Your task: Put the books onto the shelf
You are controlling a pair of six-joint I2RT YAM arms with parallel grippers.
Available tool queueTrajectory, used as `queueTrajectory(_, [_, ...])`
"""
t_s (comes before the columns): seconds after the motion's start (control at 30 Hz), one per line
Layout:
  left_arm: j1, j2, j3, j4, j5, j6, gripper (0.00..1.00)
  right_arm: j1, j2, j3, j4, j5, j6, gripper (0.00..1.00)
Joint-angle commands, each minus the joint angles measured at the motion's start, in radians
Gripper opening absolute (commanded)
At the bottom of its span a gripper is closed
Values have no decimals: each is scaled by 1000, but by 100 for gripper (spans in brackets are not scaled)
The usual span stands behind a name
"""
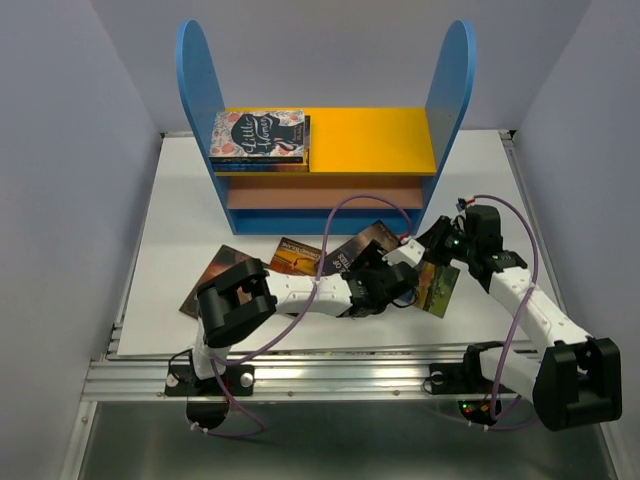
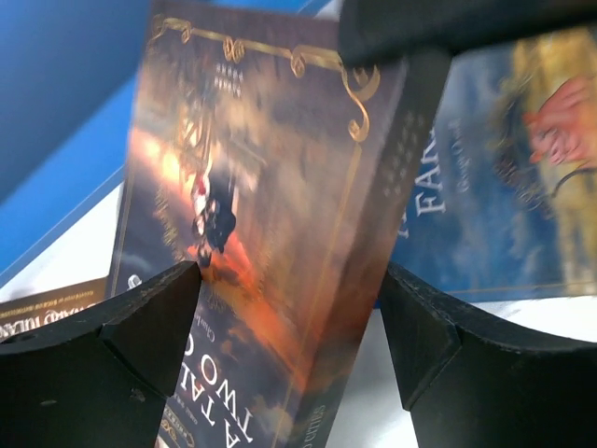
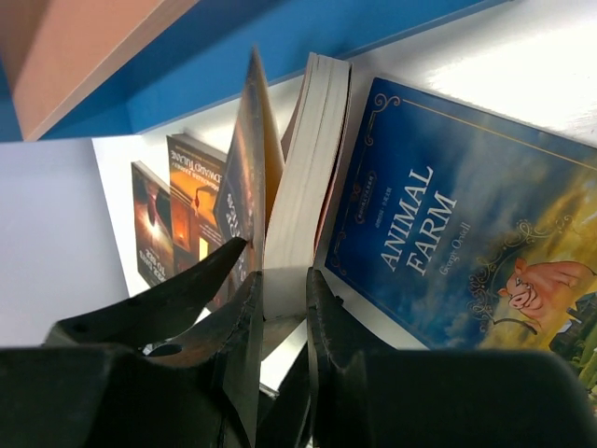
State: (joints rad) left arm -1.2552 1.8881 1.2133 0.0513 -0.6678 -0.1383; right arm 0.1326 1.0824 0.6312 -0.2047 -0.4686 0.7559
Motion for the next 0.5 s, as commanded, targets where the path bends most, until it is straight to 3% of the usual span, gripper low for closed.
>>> queueTrajectory(0.0, [-23, 9, 51, -28, -85, 20, 87, 12, -29, 74, 36, -88, 45, 1])
queueTrajectory(0.13, [-27, 32, 68, -76, -119, -6, 77, 12, -35, 78, 31, -88, 45, 1])
queueTrajectory(0.27, [-49, 46, 98, -113, -205, -18, 59, 12, -38, 76, 30, -91, 43, 1])
queueTrajectory(0.37, [-53, 43, 107, -120, -210, -21, 35, 12, -39, 76, 31, -91, 40, 1])
queueTrajectory(0.47, [-53, 31, 120, -137, -226, -18, 0, 12, -45, 84, 18, -82, 25, 1])
